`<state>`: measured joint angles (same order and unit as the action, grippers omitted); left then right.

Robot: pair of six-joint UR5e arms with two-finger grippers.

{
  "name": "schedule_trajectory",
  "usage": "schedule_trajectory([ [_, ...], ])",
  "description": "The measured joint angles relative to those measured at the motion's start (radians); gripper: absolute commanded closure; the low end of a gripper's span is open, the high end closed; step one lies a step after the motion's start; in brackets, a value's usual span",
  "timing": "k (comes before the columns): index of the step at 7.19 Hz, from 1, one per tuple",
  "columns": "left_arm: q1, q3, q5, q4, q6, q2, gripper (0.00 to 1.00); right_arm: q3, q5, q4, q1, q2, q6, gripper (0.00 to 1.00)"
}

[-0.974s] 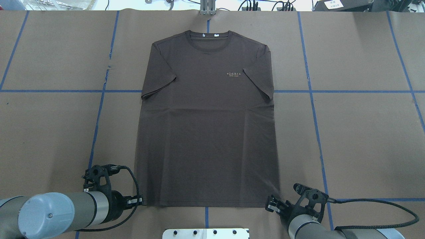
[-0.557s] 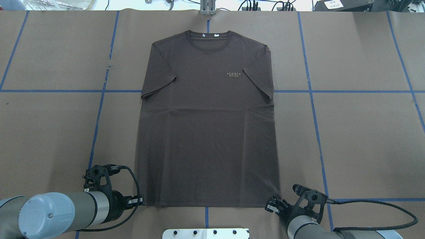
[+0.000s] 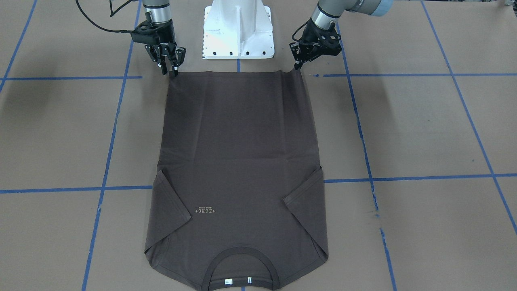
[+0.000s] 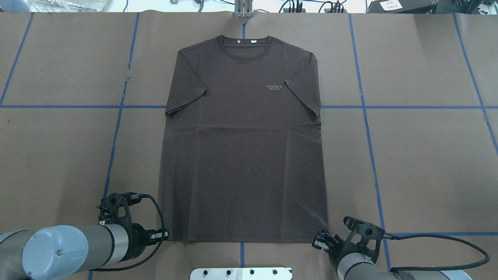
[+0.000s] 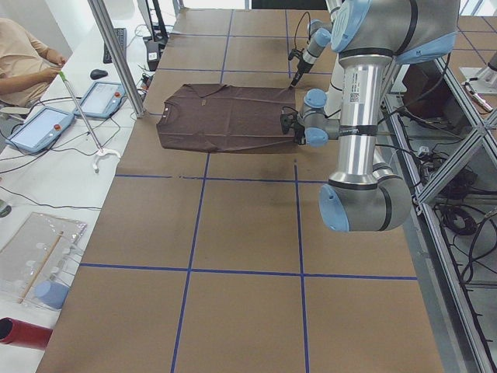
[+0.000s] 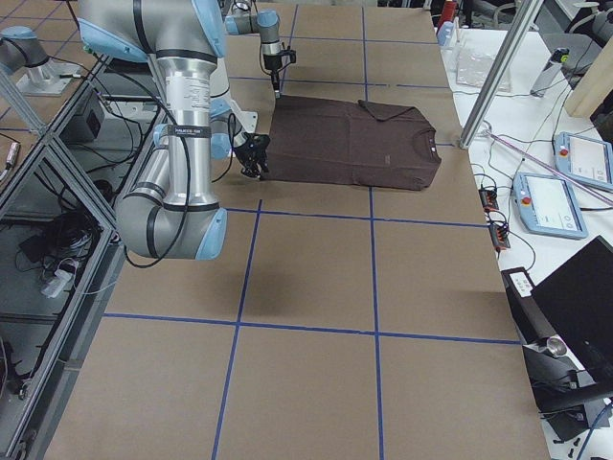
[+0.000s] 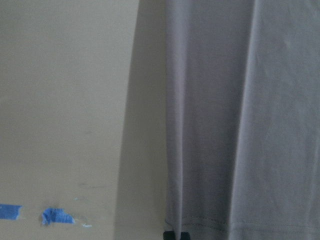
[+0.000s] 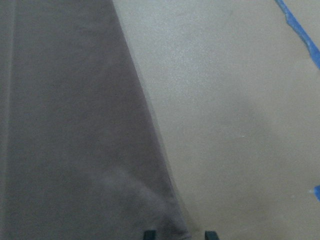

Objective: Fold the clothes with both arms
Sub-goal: 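Grasp both hem corners with the left and right grippers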

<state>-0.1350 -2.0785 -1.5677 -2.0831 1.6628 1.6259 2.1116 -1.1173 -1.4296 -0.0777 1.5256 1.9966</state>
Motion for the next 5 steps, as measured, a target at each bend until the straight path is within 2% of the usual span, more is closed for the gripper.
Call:
schedule_trajectory([
  [3, 0.0, 0.0, 0.0, 0.0, 0.0, 0.0, 1.0, -0.004, 0.0, -0.002, -0.002, -0.002, 0.001, 0.6],
  [4, 0.0, 0.0, 0.001, 0.0, 0.0, 0.0, 1.0, -0.005, 0.0, -0.002, -0.002, -0.002, 0.001, 0.69],
  [5, 0.0, 0.0, 0.0, 0.0, 0.0, 0.001, 1.0, -0.006, 0.0, -0.002, -0.002, -0.004, 0.001, 0.83],
])
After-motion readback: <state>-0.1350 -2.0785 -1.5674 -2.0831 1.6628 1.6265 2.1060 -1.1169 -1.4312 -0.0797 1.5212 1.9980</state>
